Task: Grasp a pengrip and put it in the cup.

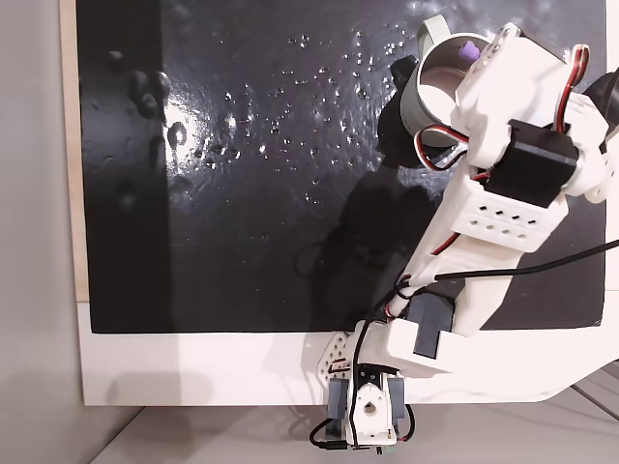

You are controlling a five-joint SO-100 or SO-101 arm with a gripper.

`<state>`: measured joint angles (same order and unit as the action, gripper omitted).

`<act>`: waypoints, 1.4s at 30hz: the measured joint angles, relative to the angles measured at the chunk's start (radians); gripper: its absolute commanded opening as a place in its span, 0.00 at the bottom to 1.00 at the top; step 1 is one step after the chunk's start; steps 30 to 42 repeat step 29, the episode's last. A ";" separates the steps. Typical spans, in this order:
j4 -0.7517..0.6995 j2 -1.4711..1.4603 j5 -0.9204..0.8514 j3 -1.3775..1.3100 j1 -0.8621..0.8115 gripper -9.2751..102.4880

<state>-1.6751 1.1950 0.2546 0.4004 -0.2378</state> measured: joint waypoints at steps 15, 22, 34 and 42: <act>-0.005 -0.003 -0.014 -0.006 -0.002 0.36; -0.005 -0.003 -0.014 -0.006 -0.003 0.35; -0.005 -0.003 -0.014 -0.006 -0.003 0.34; -0.005 -0.003 -0.014 -0.006 -0.003 0.34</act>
